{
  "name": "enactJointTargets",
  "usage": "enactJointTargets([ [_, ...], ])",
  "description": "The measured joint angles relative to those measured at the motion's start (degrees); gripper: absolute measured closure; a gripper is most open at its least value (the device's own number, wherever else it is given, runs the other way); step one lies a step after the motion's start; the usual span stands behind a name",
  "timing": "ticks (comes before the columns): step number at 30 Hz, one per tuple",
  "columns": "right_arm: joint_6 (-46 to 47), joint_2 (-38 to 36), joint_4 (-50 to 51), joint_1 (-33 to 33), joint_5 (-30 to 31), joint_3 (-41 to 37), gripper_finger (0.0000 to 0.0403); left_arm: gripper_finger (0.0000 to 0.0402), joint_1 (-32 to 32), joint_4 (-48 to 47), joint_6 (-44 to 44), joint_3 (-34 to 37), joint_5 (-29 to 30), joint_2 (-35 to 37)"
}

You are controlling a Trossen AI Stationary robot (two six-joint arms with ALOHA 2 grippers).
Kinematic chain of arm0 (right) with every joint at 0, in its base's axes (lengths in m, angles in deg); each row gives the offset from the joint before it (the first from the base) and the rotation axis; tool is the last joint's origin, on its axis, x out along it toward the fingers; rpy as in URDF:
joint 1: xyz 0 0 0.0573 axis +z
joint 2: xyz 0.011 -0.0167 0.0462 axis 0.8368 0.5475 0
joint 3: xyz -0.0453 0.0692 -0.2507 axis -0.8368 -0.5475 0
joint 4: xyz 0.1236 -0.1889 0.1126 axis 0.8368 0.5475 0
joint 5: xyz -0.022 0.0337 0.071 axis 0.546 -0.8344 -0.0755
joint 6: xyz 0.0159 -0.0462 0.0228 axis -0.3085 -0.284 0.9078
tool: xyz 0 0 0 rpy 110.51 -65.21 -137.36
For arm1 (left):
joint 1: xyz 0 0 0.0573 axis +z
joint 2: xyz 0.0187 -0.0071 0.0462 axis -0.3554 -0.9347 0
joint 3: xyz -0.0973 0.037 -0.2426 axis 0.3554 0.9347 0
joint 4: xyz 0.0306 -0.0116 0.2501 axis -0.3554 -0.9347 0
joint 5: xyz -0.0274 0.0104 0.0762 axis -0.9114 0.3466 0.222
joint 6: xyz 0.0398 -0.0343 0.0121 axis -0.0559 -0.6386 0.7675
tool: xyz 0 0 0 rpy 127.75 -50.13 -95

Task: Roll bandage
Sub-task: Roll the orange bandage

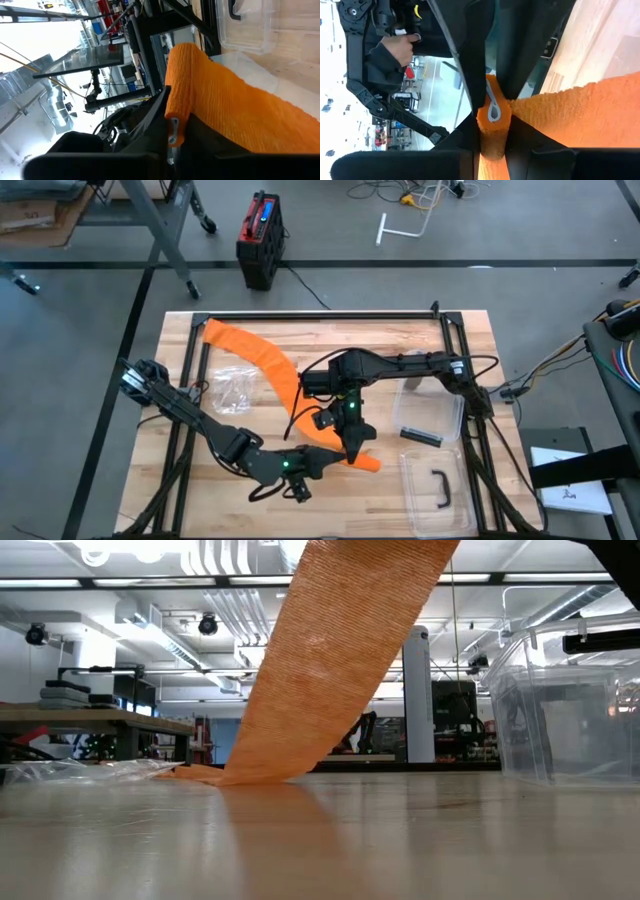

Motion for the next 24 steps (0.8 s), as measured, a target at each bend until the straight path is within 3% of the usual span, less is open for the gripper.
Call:
enactJointTargets([
  [5,0.75,0.0,-0.02,0.17,3.17,0.0,0.0321,0.0392,-0.24,-0.37,-2.4,-0.02,-0.04,0.0],
  [17,-0.52,-0.66,0.3,-0.21,5.38,-0.01,0.021,0.0394,-1.98,-1.26,-10.37,-0.02,3.01,0.01],
  [24,0.08,-7.04,2.19,-2.26,20.63,-0.03,0.0165,0.0395,-2.4,-2.57,-16.88,-0.02,5.87,0.07],
])
